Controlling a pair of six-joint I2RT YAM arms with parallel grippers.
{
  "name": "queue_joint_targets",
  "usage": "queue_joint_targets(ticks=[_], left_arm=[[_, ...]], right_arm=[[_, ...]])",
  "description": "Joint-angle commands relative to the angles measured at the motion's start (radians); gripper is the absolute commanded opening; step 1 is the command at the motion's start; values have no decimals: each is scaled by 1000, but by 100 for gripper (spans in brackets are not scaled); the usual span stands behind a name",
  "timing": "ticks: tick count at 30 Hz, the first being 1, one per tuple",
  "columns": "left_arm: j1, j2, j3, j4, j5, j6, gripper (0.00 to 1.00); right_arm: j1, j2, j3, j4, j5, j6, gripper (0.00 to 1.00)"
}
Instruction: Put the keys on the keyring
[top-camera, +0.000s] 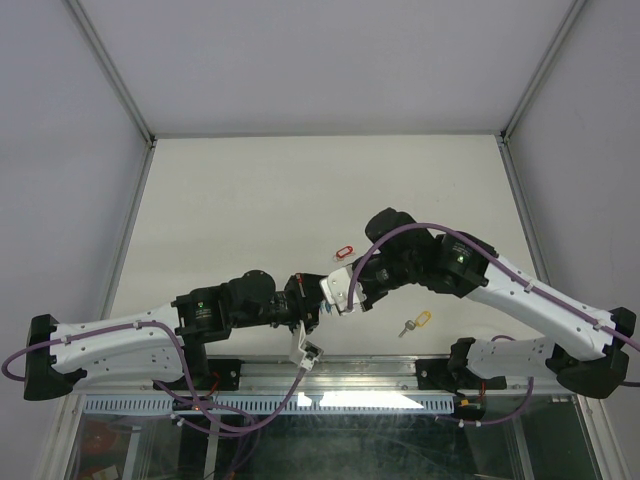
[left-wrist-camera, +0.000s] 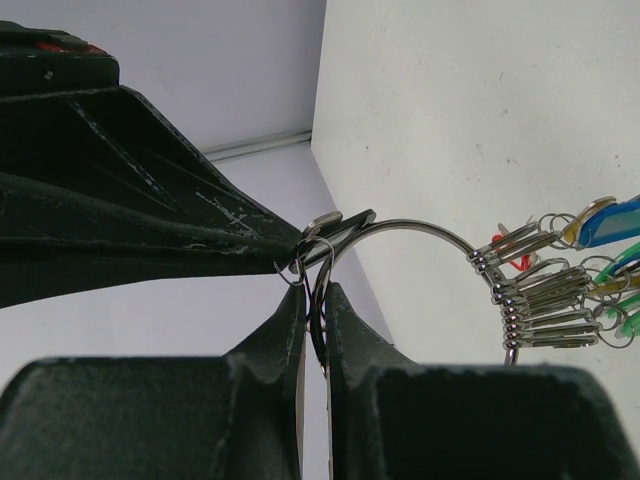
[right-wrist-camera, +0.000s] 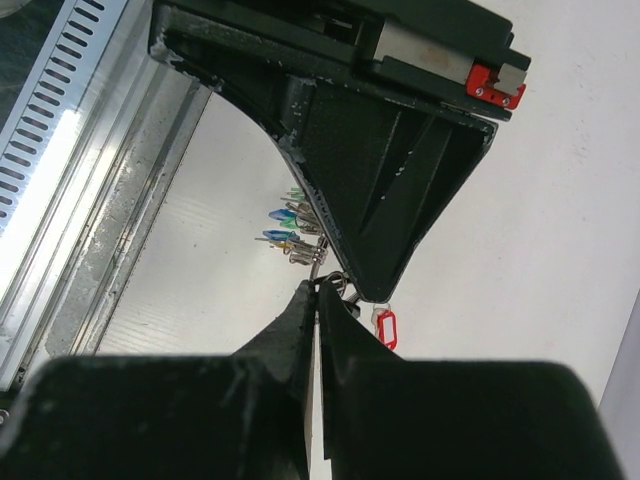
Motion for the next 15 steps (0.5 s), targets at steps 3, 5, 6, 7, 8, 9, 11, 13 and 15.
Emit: queue_joint_targets(ticks=[3,5,6,7,8,9,11,13,15], left_arm=[[-1,-18,65,88,-25,14,0],[-1,-18,67,89,-25,8,0],[-1,-19,66,89,-25,6,0],[-1,-18,66,89,-25,4,0],[-1,-18,66,88,-26,0,0],[-1,-19,69,88,-27,-1,0],[0,-19,69,89,-30,-5,0],[-1,-18,68,88,-32,-6,0],[0,-20,65,89,-36,-7,0]], right_arm=[[18,-5,24,-80,-32,48,0],[17,-5,22,-84,-35,54,0],[19,-5,21,-86,-35,55,0],[18,-5,19,-87,-36,57,0],[18,-6,19,-91,-36,58,0],[17,-5,16,-93,-38,60,0],[18,-7,15,-95,-41,64,0],[19,-7,15,-101,-43,67,0],[19,-11,15,-101,-41,71,0]])
